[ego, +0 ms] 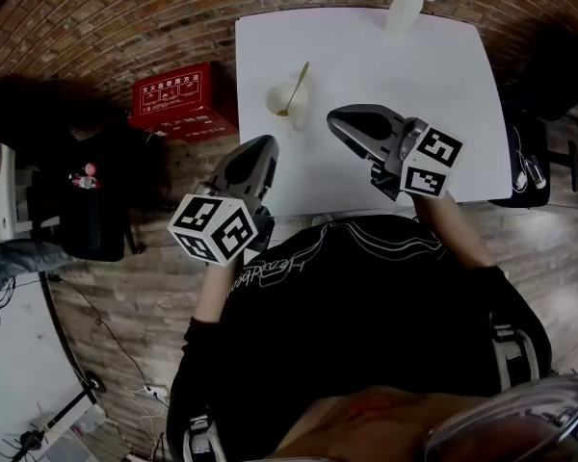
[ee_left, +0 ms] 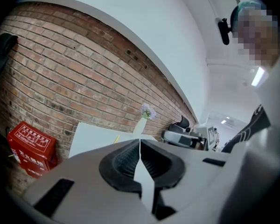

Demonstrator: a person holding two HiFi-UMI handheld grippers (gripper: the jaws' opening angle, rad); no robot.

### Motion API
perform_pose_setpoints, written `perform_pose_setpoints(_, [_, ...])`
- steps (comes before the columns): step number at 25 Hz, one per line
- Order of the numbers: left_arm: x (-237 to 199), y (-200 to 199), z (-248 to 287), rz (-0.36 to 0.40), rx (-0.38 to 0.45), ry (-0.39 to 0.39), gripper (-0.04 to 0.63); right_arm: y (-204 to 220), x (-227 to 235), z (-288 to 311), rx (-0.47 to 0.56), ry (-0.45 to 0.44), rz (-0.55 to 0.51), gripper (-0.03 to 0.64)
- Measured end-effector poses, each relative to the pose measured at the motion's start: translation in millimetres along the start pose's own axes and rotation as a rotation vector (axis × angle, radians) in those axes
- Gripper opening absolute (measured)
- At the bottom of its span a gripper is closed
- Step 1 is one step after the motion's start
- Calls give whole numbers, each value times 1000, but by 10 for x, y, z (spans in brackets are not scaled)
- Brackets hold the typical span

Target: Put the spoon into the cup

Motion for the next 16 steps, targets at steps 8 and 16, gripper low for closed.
perform_pose_setpoints(8, [-29,-16,2,11,5,-1,6,-16,-25,15,-11,-8,-13,-3])
perform_pose_setpoints(16, [-64,-37,32,-2,11,-3,8,-63,2,22,-14,-4,-20,-3])
Point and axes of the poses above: the fingertips, and each gripper's own axes: z forward along the fingers, x to its right, y out of its underside, the point moved 6 cm from there along -z, backward along the fingers, and after that the axes turned 12 degrees about z, right-handed, at the moved point
